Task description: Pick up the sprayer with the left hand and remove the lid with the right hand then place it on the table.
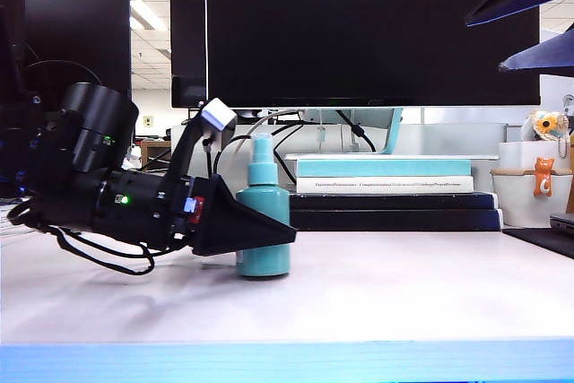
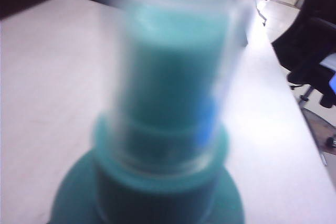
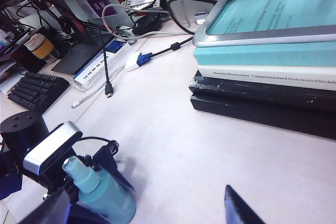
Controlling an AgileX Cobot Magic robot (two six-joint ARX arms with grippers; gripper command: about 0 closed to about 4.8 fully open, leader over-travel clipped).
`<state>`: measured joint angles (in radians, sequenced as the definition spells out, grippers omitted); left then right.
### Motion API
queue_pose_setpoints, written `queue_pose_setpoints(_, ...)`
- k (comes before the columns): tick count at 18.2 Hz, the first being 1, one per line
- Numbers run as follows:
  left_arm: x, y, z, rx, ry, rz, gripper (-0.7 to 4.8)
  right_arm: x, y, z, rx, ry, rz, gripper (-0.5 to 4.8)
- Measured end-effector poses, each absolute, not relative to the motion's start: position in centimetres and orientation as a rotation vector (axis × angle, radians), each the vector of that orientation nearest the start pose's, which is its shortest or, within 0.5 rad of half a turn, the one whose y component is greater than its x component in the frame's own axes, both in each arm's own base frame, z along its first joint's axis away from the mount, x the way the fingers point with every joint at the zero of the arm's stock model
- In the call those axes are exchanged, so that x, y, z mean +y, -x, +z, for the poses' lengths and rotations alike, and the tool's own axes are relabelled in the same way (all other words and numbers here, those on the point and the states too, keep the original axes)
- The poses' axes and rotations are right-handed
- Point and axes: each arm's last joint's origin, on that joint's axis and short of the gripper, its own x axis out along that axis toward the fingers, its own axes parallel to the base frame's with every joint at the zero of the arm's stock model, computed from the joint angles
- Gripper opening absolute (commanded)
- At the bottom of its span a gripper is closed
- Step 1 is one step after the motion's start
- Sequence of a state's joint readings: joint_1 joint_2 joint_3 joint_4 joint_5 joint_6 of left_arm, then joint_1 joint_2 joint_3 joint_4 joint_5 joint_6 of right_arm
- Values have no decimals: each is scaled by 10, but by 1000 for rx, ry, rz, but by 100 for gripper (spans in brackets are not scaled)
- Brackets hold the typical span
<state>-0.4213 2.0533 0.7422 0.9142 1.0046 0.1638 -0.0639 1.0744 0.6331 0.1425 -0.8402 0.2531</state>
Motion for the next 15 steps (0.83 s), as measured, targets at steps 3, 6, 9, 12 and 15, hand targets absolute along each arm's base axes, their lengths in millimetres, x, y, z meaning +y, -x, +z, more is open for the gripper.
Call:
queue_pose_setpoints(3, -158, -302, 88, 313, 15, -1424, 231, 7, -225, 260, 374, -373, 740, 377)
queue_pose_setpoints(6, -158, -300, 121, 289, 78, -1452, 231, 15, -224, 260, 384, -375, 829, 377)
queue_pose_setpoints(9, -158, -295, 157, 291, 190, -1523, 221, 34, -220, 261, 397, -363, 992, 377)
queue_pose_setpoints(12, -160, -290, 159, 438, 318, -1613, 205, 58, -214, 264, 398, -333, 1162, 377)
queue_pose_setpoints(15, -170, -282, 160, 547, 388, -1683, 205, 74, -209, 265, 400, -315, 1247, 377)
